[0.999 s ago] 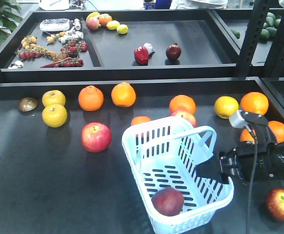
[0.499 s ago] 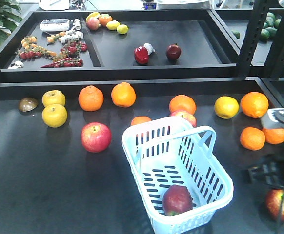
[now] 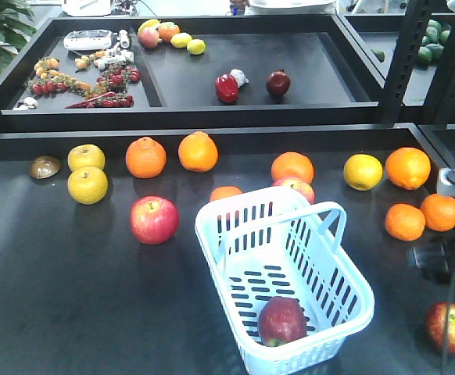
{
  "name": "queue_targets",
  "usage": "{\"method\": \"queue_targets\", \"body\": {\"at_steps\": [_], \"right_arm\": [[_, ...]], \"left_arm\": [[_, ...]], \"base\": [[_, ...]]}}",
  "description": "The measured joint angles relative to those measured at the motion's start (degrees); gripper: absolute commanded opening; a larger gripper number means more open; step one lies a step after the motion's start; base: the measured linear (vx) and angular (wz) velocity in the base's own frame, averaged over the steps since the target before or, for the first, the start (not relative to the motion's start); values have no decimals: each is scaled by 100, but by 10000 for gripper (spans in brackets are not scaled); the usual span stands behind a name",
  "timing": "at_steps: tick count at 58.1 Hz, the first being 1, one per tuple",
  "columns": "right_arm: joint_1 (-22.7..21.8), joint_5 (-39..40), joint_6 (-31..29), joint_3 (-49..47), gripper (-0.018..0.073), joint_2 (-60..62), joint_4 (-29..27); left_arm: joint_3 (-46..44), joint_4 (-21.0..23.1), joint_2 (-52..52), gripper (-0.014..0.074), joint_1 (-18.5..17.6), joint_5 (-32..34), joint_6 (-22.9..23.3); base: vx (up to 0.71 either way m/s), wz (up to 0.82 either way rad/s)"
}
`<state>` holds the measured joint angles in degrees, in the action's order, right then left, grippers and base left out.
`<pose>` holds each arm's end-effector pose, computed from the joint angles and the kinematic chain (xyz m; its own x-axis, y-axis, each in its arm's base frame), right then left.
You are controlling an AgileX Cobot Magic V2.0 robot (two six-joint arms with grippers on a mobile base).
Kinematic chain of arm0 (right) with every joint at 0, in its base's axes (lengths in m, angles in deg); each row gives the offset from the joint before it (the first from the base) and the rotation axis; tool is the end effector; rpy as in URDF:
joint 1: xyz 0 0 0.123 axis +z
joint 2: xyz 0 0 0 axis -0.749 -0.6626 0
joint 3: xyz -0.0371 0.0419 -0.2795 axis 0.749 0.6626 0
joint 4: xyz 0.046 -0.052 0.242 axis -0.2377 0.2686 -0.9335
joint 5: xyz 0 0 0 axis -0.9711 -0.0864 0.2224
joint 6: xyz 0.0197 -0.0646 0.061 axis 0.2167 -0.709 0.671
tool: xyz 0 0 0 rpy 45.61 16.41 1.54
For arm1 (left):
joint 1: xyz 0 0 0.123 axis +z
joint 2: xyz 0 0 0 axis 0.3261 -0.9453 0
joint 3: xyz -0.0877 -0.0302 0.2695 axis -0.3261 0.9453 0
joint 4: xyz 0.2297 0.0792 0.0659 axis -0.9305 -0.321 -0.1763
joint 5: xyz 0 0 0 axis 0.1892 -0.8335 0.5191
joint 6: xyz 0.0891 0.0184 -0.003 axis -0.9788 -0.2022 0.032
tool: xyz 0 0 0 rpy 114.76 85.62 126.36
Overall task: Pick three apples into basket with both arms
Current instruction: 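Move the right gripper back over the remaining red apples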
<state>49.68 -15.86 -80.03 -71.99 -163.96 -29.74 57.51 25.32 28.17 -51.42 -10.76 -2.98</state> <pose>0.2496 -0.0046 0.2453 -0.9289 -0.0364 -0.3686 0.0028 0.9944 -0.1054 0.0725 -0.0840 0.2084 -0.6553 0.1042 -0.7481 0.5898 0.6893 -0.4206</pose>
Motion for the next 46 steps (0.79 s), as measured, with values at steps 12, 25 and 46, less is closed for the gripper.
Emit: {"method": "queue_targets", "body": {"at_steps": [12, 25, 46], "right_arm": [[0, -607, 447, -992, 671, -1271, 570], [-407, -927, 477, -1366, 655, -2192, 585], [-1162, -853, -502, -1390, 629, -2401, -559]], "left_arm": [[0, 0, 0, -6, 0, 0, 0], [0, 0, 0, -6, 0, 0, 0], [0, 0, 0, -6, 0, -5, 0]], "base": [[0, 0], [0, 0], [0, 0]]}}
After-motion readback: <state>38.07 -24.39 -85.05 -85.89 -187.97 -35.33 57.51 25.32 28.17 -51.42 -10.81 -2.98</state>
